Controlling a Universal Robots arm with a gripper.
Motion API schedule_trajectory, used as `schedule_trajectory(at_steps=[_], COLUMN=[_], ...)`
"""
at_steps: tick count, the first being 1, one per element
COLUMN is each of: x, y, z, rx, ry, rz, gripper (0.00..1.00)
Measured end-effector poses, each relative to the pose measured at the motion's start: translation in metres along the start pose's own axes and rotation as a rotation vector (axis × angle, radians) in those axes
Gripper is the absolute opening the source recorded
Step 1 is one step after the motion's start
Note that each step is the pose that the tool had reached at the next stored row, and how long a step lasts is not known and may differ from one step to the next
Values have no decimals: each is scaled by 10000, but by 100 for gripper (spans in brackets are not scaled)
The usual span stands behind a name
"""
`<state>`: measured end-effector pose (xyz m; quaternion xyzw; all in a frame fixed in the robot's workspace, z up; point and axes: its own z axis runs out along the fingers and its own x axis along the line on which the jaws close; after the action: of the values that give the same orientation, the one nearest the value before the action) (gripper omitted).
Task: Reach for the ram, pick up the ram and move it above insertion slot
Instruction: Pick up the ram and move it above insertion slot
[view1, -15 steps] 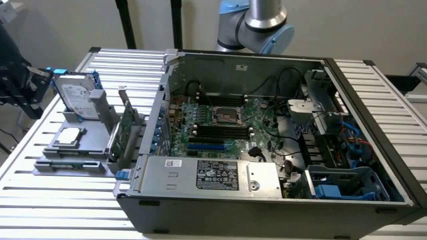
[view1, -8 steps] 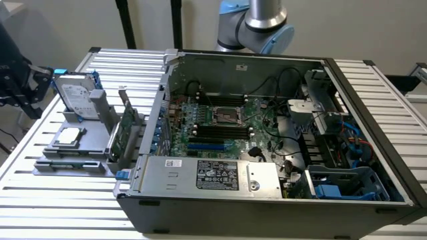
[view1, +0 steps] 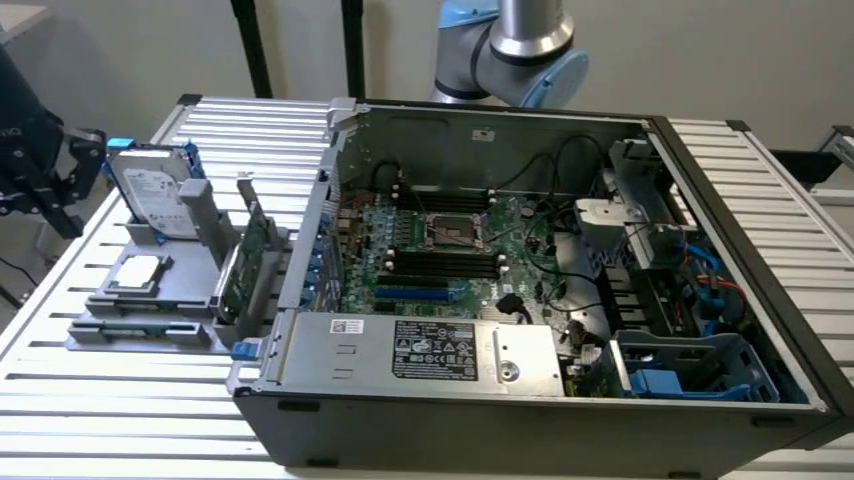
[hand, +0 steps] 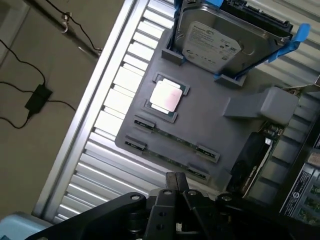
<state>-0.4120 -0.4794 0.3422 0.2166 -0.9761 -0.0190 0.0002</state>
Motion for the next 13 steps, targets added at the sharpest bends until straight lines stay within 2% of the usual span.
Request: schedule_trajectory(at_steps=[13], x=[0], y=[0], z=[0], rx=[27], ry=[-6], rz=[-2361], gripper=[11])
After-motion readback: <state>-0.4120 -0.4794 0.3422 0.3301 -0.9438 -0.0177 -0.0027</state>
